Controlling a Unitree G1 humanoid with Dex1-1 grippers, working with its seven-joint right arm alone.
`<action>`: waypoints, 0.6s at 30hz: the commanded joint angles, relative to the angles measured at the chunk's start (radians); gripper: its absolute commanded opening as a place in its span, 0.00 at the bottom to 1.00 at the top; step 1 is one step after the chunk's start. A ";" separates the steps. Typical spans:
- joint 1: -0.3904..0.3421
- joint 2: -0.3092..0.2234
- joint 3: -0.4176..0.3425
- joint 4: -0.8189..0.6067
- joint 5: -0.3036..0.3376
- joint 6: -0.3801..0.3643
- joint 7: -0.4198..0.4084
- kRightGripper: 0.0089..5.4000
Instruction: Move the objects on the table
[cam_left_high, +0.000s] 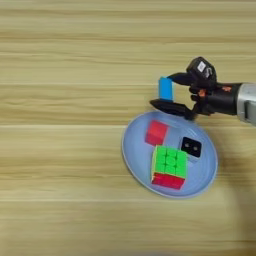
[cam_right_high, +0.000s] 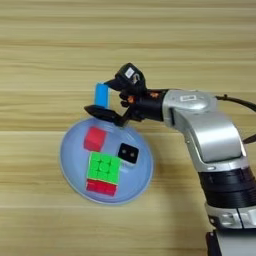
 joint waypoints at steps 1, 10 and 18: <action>-0.036 -0.047 -0.026 -0.008 -0.003 -0.076 -0.017 0.83; 0.010 -0.074 -0.016 0.044 -0.028 -0.119 -0.008 0.83; 0.053 -0.084 -0.001 0.066 -0.042 -0.146 -0.004 0.83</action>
